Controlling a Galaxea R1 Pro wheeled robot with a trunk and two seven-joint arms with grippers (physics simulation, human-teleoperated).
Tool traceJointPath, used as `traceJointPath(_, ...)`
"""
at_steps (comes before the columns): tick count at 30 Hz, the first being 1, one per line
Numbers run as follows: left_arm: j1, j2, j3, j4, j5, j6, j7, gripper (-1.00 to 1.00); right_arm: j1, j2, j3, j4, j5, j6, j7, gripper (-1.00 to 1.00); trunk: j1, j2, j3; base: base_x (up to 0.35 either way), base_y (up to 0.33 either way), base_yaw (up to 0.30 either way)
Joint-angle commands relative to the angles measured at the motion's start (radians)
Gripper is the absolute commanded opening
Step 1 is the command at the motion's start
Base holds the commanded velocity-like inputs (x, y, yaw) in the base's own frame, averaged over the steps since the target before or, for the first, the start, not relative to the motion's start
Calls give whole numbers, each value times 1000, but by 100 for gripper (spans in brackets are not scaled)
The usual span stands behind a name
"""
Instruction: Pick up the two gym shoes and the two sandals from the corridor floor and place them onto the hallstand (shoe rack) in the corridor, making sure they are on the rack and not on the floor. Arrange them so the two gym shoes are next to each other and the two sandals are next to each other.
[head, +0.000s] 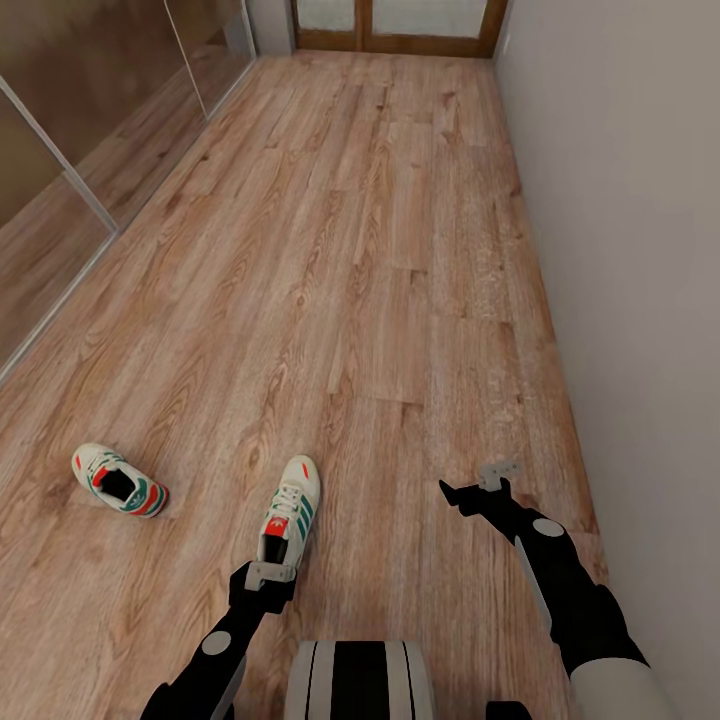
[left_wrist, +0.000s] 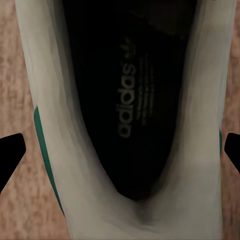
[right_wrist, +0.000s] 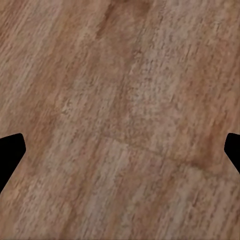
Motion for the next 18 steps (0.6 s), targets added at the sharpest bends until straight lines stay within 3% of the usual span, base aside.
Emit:
traceJointPath(1,0,0,3,0,-7,-3,-3,100,0,0,-2,-2,10,4,8,100,0,0,-1,8,0,0)
traceJointPath(6,0,-1,2,0,-6,-3,-4,100,0,0,-2,-2,10,4,8,100,0,0,-1,4,0,0)
traceJointPath(7,0,-1,2,0,-6,-3,-4,-100,0,0,-2,-2,10,4,8,100,0,0,-1,2,0,0)
traceJointPath(18,-1,0,2,0,-5,-3,-3,-100,0,0,-2,-2,10,4,8,100,0,0,-1,0,0,0)
